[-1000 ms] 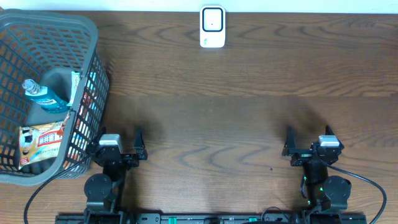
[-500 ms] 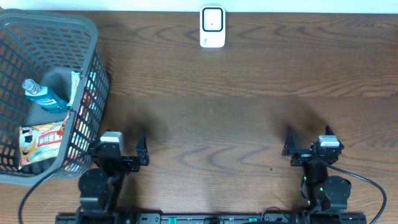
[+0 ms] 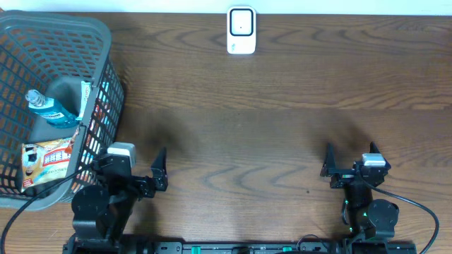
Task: Scan the item barcode
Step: 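Raise the left gripper and move it toward the basket, then lower the left gripper into the basket and grasp the teal Listerine bottle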
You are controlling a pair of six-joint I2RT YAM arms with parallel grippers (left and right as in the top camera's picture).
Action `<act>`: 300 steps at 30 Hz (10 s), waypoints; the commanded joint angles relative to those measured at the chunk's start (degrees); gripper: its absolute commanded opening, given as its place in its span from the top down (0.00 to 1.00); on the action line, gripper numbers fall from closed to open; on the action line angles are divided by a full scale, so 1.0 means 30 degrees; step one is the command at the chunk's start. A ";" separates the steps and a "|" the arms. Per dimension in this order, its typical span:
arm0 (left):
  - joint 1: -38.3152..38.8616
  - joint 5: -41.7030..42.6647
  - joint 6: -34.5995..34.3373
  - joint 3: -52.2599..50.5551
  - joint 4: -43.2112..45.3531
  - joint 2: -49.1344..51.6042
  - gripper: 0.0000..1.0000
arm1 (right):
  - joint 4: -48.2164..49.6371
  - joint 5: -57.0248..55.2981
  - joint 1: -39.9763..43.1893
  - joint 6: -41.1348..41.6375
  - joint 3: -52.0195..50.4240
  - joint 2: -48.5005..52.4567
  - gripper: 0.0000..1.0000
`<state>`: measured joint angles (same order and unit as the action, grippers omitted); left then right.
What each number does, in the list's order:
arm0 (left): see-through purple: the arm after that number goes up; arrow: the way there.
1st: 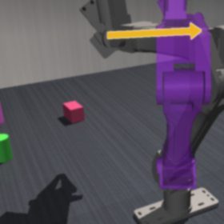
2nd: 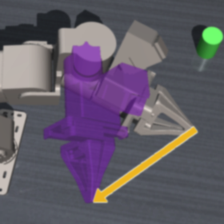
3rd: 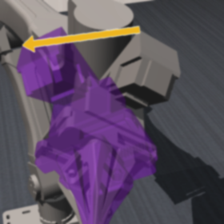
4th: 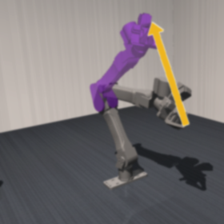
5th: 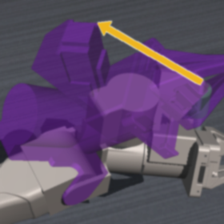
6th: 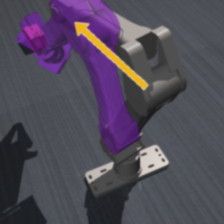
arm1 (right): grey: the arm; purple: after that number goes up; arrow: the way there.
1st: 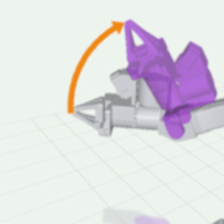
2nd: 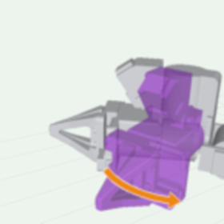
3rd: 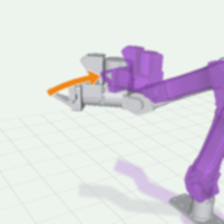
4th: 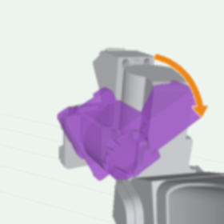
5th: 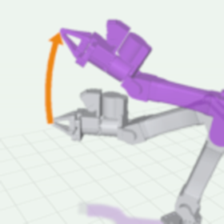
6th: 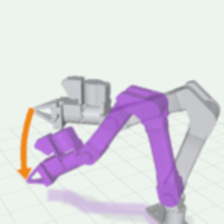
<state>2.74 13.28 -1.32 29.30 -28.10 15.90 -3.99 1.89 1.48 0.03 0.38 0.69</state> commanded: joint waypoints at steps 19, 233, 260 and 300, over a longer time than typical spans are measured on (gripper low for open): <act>0.0058 0.1406 -0.1311 0.0357 -0.0204 0.0066 0.02 | -0.0080 -0.0087 -0.0095 0.0328 -0.0022 -0.0102 0.01; -0.7125 -0.8670 -0.9573 2.2476 -0.9398 2.1536 0.02 | -0.0080 -0.0087 -0.0102 0.0328 -0.0022 -0.0102 0.01; -0.8735 -0.8641 -1.1672 2.2476 -0.9952 2.1901 0.02 | -0.0080 -0.0087 -0.0102 0.0328 -0.0022 -0.0102 0.01; -0.9311 -0.9602 -1.3056 2.2476 -1.1366 2.2578 0.02 | -0.0080 -0.0087 -0.0095 0.0328 -0.0022 -0.0102 0.01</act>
<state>-24.12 -13.87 -38.22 95.61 -61.60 81.58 -3.99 1.87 1.48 0.40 0.38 0.69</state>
